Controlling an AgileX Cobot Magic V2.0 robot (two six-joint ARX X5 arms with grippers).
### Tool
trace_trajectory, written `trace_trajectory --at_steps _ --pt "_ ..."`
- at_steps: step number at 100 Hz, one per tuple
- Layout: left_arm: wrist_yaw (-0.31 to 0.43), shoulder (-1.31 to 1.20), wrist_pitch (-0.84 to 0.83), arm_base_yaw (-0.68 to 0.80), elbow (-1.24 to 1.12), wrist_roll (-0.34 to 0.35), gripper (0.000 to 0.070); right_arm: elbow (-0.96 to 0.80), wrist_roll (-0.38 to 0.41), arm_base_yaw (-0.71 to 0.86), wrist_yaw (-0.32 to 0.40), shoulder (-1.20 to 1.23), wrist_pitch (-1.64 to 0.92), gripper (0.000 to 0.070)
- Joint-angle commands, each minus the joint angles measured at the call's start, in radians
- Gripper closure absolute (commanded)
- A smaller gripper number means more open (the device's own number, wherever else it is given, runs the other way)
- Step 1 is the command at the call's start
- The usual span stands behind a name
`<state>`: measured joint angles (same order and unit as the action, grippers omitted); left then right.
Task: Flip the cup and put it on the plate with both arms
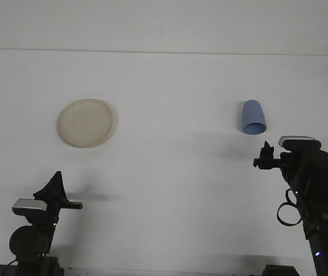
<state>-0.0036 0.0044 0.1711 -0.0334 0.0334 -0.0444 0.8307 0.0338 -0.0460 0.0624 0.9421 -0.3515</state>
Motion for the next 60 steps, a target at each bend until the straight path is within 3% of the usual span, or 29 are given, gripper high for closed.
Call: trace_trajectory --at_steps 1,27,60 --pt "-0.005 -0.001 0.010 0.000 -0.018 -0.009 0.0689 -0.046 -0.011 -0.001 -0.011 0.025 0.067 0.0219" --pt "-0.005 -0.001 0.010 0.000 -0.018 -0.009 0.0689 -0.263 -0.013 -0.023 -0.010 0.134 0.418 0.0219" --pt "-0.005 -0.001 0.010 0.000 -0.018 -0.009 0.0689 -0.274 -0.043 -0.034 0.018 0.395 0.736 0.0219"
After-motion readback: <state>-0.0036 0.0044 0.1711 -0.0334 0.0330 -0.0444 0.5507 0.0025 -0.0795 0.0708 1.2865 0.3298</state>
